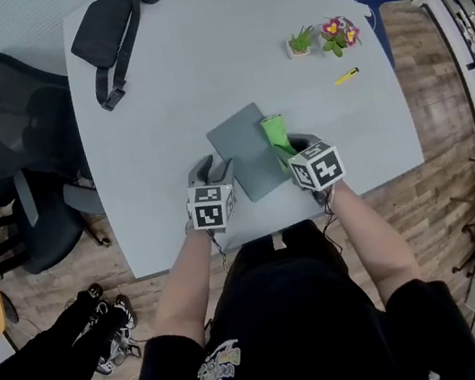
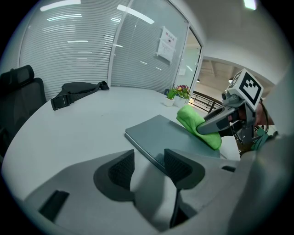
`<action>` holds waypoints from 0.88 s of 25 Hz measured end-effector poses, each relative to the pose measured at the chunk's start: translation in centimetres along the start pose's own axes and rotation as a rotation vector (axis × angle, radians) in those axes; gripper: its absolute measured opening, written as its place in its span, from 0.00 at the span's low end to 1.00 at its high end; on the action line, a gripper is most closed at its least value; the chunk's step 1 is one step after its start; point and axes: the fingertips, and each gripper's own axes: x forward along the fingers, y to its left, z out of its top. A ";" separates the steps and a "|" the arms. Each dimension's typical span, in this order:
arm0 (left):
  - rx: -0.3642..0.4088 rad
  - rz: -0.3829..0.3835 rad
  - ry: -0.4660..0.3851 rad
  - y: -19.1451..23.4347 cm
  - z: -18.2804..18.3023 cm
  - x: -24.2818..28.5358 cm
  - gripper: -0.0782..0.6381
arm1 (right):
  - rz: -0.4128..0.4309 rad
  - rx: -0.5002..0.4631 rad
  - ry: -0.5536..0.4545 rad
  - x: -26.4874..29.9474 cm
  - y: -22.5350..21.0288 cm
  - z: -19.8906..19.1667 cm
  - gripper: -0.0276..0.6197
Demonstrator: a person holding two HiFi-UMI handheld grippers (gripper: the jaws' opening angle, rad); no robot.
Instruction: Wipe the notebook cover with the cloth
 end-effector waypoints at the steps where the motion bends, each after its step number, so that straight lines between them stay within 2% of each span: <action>1: 0.000 0.000 0.000 0.0 0.0 0.0 0.40 | 0.015 -0.014 0.002 0.1 0.8 0.0 0.21; 11: -0.001 -0.001 0.001 0.1 -0.1 0.0 0.40 | 0.200 -0.057 0.053 1.4 9.4 -2.5 0.21; 17: 0.001 0.000 0.001 0.1 -0.1 0.0 0.40 | 0.292 -0.041 0.081 1.5 13.2 -4.7 0.21; 22: 0.002 0.002 0.001 0.1 -0.1 0.0 0.40 | 0.315 -0.109 0.085 1.4 14.2 -5.7 0.21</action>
